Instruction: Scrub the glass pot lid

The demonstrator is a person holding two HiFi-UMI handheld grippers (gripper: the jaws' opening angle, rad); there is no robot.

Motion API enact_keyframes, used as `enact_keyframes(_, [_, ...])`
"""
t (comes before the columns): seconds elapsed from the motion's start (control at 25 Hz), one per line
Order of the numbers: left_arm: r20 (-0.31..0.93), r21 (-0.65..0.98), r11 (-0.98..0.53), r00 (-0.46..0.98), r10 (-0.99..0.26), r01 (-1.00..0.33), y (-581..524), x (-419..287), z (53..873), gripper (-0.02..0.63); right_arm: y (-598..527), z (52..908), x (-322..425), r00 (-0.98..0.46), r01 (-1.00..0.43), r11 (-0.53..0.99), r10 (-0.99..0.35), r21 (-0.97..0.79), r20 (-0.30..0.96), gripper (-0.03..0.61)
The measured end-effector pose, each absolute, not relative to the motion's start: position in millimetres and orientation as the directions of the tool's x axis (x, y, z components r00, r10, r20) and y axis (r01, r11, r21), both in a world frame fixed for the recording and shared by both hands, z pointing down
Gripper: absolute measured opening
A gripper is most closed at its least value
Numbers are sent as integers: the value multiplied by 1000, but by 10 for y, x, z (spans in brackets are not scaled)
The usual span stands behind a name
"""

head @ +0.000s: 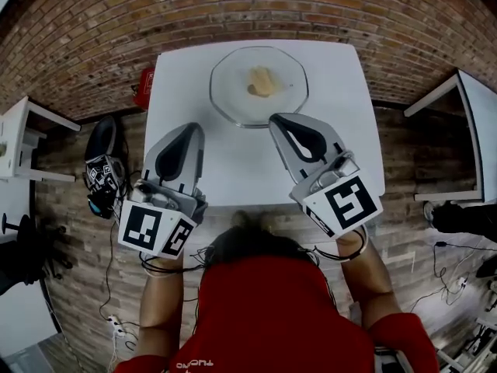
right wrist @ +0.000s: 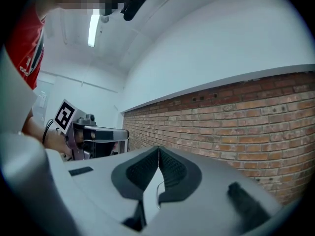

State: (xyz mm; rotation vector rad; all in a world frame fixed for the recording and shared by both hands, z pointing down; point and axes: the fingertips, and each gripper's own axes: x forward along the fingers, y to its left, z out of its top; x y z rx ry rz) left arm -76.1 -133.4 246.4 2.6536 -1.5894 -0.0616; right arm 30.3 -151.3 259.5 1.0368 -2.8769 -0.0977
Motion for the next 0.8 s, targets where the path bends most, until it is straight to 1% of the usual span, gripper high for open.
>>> enact_keyframes(0.36, [22,72,-494,497,-867,-866,-2068,-915,2731,17,-2181,2788,13,-743,-652,750,-661,110,100,29])
enact_keyframes(0.8, [115,70,-544,549,-828,-836,-3010,-1236,3226,17,-3027,3240,-483,-653,-725,682,-725,96,218,30])
